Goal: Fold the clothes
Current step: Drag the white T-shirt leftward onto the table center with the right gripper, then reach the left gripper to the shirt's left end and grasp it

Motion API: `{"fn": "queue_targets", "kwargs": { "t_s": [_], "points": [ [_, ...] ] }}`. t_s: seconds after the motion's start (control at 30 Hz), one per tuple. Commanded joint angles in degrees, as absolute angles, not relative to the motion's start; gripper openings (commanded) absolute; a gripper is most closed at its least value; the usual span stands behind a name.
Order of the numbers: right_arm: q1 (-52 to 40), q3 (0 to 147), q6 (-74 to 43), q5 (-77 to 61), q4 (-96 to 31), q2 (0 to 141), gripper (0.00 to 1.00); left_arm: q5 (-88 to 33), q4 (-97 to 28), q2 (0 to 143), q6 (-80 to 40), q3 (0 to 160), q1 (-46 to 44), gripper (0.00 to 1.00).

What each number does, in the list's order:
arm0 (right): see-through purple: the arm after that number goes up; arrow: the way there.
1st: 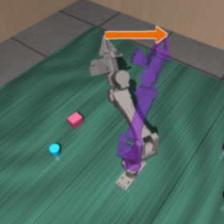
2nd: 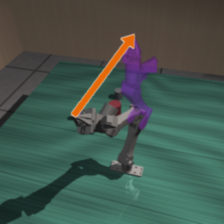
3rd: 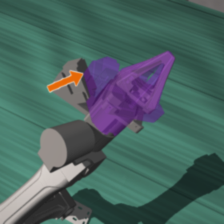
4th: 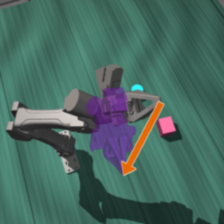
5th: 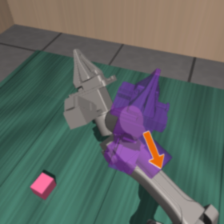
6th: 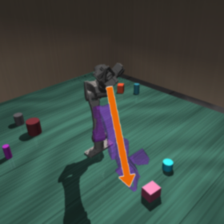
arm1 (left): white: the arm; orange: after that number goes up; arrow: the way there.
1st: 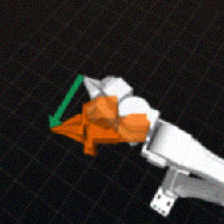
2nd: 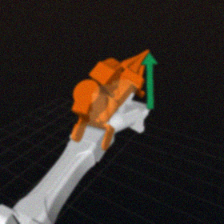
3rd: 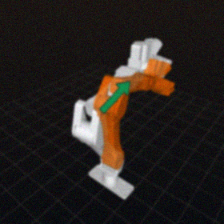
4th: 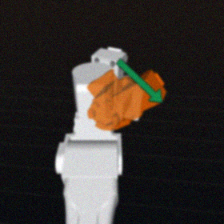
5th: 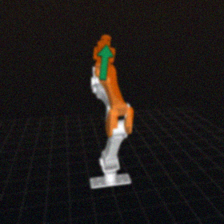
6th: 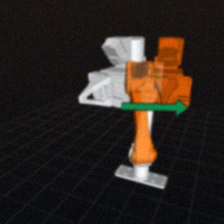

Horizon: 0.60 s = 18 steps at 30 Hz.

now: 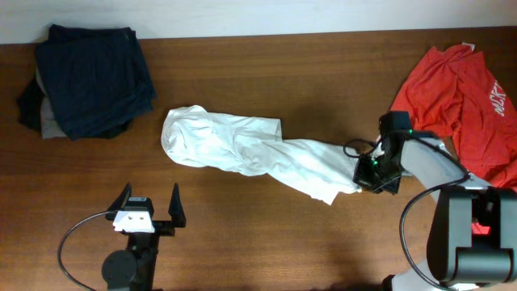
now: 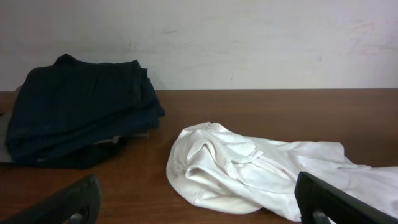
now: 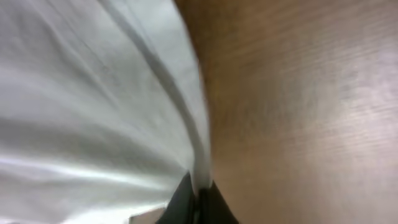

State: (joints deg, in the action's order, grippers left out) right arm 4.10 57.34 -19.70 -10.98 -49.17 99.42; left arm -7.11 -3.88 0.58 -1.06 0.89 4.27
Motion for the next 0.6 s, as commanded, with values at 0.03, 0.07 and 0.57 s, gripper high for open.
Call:
{"fn": "queue_targets", "kwargs": {
  "t_s": [0.03, 0.07, 0.57],
  "points": [
    [6.1, 77.4, -19.9, -5.0, -68.5, 97.2, 0.04, -7.6, -3.9, 0.3, -0.4, 0.5, 4.6, 0.99],
    [6.1, 85.2, -20.0, -1.2, -76.2, 96.3, 0.04, -7.6, -3.9, 0.3, -0.4, 0.5, 4.6, 0.99],
    [6.0, 98.4, -18.0, -8.2, -85.9, 76.5, 0.04, -38.3, 11.1, 0.6, -10.3, 4.1, 4.6, 0.99]
  ]
}}
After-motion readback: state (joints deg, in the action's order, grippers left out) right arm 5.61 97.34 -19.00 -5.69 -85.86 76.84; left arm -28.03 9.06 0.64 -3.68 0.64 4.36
